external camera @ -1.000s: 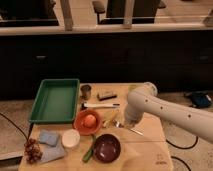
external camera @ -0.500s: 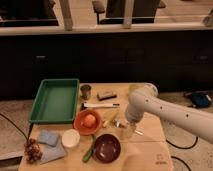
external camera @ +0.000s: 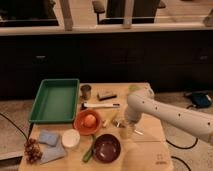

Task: Place fork in purple bowl

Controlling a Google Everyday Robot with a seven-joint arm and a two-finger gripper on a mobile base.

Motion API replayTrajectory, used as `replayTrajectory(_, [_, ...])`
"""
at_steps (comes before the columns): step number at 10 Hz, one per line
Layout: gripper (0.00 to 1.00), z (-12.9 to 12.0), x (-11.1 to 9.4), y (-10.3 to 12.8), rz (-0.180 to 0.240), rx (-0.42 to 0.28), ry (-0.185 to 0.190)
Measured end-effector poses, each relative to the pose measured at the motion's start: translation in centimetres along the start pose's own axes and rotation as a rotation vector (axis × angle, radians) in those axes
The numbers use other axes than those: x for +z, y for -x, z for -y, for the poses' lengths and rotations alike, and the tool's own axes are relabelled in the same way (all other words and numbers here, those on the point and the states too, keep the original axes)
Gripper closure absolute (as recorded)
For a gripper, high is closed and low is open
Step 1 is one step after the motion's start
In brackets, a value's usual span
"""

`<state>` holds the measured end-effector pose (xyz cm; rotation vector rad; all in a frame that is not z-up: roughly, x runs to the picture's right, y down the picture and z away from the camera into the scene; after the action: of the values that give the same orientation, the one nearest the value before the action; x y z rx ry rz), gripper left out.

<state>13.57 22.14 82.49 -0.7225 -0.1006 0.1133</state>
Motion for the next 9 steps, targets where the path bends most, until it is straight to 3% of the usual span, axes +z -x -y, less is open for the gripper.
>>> replayTrajectory(2, [0.63, 0.2, 1.1, -0.3, -0.002, 0.008, 0.010])
replayTrajectory(5, [0.91, 0.7, 2.1, -0.6, 0.010, 0.029, 0.017])
replayTrajectory(7, [1.00, 0.2, 1.9, -0.8, 0.003, 0.024, 0.028])
replayTrajectory(9, [1.00, 0.1, 1.9, -1.0, 0.000, 0.025, 0.030])
